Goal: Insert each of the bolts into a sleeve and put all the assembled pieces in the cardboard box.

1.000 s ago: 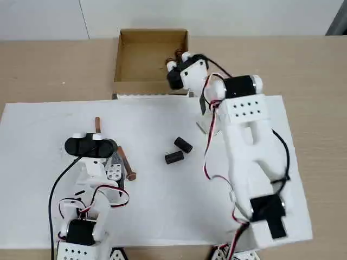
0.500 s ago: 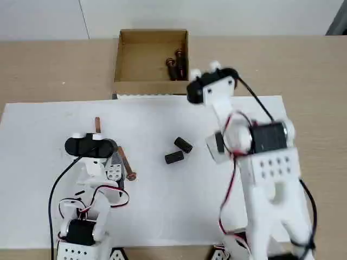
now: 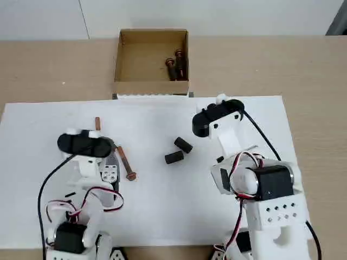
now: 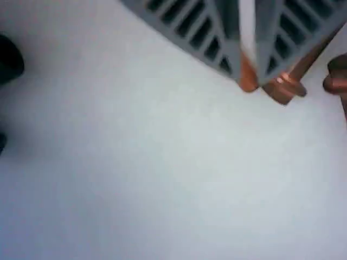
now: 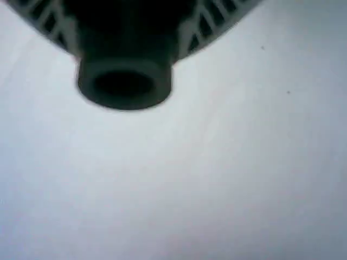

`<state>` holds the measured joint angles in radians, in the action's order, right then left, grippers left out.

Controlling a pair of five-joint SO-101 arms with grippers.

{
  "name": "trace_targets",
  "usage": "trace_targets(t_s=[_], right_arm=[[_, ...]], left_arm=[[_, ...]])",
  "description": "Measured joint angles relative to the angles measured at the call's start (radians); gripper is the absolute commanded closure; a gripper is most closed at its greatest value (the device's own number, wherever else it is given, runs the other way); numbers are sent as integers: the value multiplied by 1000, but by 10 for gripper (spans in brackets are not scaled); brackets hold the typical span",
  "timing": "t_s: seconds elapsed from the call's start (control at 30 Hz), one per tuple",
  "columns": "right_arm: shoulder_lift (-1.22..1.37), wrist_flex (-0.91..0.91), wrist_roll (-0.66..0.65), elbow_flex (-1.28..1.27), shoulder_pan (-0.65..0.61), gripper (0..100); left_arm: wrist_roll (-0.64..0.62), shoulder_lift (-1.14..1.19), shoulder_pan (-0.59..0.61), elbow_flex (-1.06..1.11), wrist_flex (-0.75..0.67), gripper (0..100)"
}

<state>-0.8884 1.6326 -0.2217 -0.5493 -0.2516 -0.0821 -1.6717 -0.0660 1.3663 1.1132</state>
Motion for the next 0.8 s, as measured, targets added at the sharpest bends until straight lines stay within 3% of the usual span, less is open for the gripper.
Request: trace_targets(t_s=[0.17, 0.53, 0.8], right_arm=[[0, -23, 0, -3, 0, 995], [0, -48, 0, -3, 169, 995], [0, -46, 0, -3, 207, 995]], left_arm=[[14, 249, 0, -206, 34, 994], [23, 784, 0, -535, 172, 994], [304, 996, 80, -626, 207, 993]])
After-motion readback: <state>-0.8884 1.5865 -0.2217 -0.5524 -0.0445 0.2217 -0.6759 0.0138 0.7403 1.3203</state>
